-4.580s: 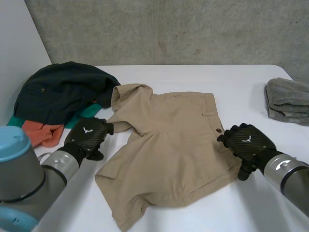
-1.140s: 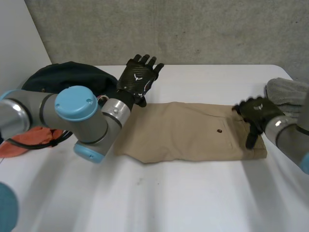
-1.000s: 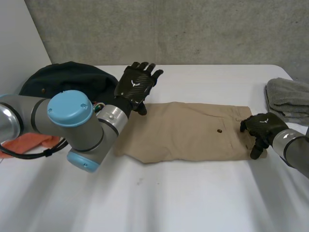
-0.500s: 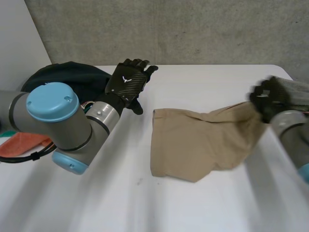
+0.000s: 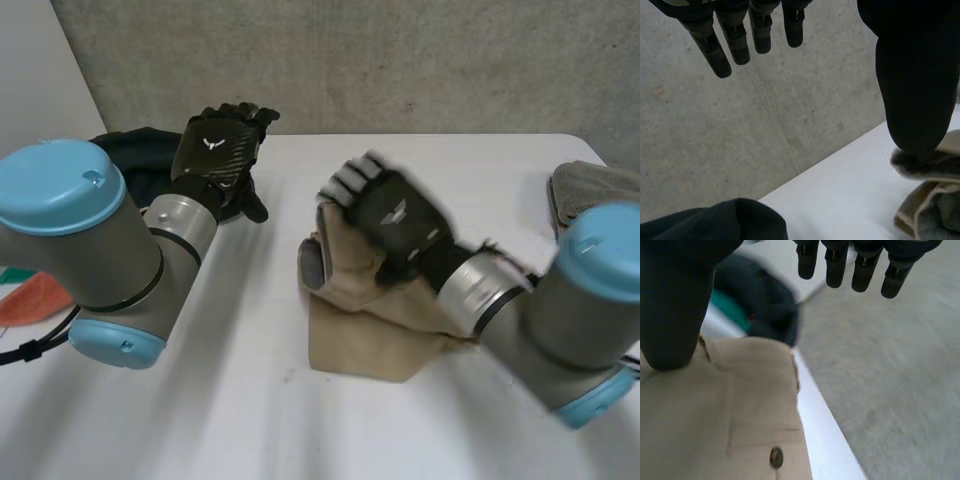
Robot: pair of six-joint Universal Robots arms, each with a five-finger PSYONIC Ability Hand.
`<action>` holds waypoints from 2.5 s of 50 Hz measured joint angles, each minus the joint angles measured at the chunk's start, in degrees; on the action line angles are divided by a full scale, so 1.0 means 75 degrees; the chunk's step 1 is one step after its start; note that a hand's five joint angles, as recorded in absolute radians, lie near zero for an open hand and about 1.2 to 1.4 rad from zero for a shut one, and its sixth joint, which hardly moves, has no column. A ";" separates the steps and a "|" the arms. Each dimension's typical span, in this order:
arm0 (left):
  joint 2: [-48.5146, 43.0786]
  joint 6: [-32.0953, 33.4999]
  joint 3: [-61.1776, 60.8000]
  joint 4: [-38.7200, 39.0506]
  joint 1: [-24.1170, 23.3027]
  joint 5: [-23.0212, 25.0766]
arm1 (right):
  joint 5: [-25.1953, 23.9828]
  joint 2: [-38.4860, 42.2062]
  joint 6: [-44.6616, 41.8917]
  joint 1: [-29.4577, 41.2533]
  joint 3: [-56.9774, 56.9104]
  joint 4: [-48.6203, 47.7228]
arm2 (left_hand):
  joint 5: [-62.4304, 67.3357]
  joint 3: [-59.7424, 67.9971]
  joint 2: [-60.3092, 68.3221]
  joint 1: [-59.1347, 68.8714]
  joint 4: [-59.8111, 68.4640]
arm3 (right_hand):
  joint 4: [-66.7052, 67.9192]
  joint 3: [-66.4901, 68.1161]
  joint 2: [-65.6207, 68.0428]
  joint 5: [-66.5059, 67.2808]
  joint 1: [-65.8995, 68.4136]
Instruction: Fold the laundry.
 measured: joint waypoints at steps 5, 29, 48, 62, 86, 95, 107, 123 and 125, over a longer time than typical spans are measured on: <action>-0.0031 -0.0001 0.0185 -0.0004 -0.0428 0.0021 | 0.0113 -0.0485 0.3126 -0.0805 -0.0207 0.0453 | 0.0001 0.0000 0.0000 0.0000 0.0000 | 0.0000 0.0000 0.0000 0.0000 0.0000; -0.3200 0.0070 0.2345 -0.2752 -0.1540 -0.0864 | 0.0693 0.2413 0.1480 -0.1478 -0.2454 0.4095 | 0.0001 0.0001 0.0000 0.0023 0.0009 | -0.0001 0.0000 -0.0060 0.0000 -0.0081; -0.1299 0.0057 0.2403 -0.2733 -0.1138 0.0845 | 0.1472 -0.0142 0.0244 -0.0925 -0.0072 0.2030 | 0.0001 0.0000 0.0000 0.0027 0.0001 | -0.0001 -0.0001 -0.0111 -0.0004 -0.0125; -0.1018 -0.0738 0.3347 -0.3297 -0.0418 0.3773 | 0.1701 0.0000 0.0345 -0.0009 0.2822 -0.1168 | 0.0000 0.0000 0.0000 0.0027 0.0001 | -0.0001 0.0000 -0.0111 -0.0004 -0.0125; -0.1150 -0.0914 0.3217 -0.3124 -0.0403 0.3735 | 0.2259 0.1973 0.0273 0.0031 0.1141 -0.3026 | 0.0000 0.0001 0.0000 0.0027 0.0000 | 0.7446 0.7343 0.7282 0.6233 0.5419; -0.1076 -0.0933 0.3256 -0.2924 -0.0394 0.3736 | 0.2241 0.1846 0.0440 -0.0080 0.0334 -0.2965 | 0.0001 0.0001 0.0000 0.0027 0.0000 | 0.7518 0.7360 0.7282 0.6602 0.5419; -0.0594 -0.1000 0.3361 -0.2446 -0.0415 0.3730 | 0.2246 0.1380 0.1696 -0.2149 -0.1822 -0.2608 | 0.0000 0.0001 0.0000 0.0027 0.0000 | 0.7522 0.7420 0.7334 0.7035 0.5419; -0.0481 -0.1238 0.3262 -0.2278 -0.0593 0.3729 | 0.0706 0.4081 0.3210 -0.5084 -0.5385 -0.2212 | 0.0000 0.0000 0.0000 0.0027 0.0001 | 0.7529 0.7479 0.7395 0.7439 0.5419; -0.0512 -0.1238 0.3245 -0.2280 -0.0617 0.3729 | 0.0409 0.4818 0.3218 -0.5282 -0.5840 -0.2094 | 0.0000 0.0000 0.0000 0.0027 0.0001 | 0.7530 0.7478 0.7396 0.7443 0.5419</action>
